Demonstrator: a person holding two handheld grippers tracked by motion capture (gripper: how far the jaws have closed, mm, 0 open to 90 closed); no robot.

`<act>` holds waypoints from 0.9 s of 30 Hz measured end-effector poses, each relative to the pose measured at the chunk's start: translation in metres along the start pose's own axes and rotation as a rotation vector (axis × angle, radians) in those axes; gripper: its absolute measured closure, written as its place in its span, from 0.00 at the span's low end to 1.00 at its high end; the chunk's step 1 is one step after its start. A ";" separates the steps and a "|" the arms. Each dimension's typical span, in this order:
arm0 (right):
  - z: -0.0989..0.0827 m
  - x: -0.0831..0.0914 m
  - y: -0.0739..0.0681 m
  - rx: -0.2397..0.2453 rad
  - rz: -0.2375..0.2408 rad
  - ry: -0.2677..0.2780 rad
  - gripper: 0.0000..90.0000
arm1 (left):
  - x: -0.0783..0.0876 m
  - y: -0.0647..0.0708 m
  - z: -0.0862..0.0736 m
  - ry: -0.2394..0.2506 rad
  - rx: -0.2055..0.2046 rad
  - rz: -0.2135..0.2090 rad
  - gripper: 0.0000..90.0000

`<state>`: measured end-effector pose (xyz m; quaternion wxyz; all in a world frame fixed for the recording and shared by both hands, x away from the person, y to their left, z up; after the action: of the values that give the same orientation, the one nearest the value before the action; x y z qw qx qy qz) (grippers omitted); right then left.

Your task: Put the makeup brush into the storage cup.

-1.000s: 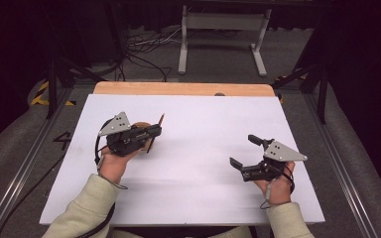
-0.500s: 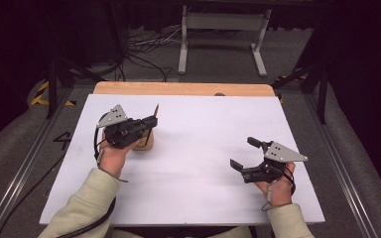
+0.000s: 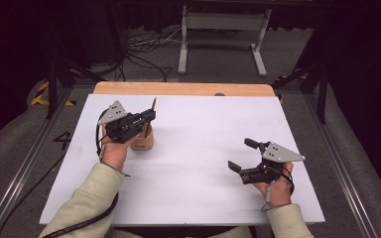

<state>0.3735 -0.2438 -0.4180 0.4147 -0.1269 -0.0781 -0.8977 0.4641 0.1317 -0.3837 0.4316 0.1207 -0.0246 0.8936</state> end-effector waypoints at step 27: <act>0.002 -0.004 -0.009 0.008 0.044 -0.008 0.03 | -0.006 -0.020 -0.024 -0.002 -0.045 0.130 0.91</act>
<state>0.3699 -0.2346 -0.4179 0.4346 -0.1304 -0.0805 -0.8875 0.4784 0.1428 -0.4101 0.3751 0.1096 -0.0531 0.9189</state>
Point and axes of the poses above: each handheld gripper's, and its own axes: x roughly backward along the jaws, z roughly out of its top, y roughly to its right, the point moved 4 cm from there along -x, roughly forward along the jaws, and after that the axes turned 3 degrees about -y, right-handed, at the moved point
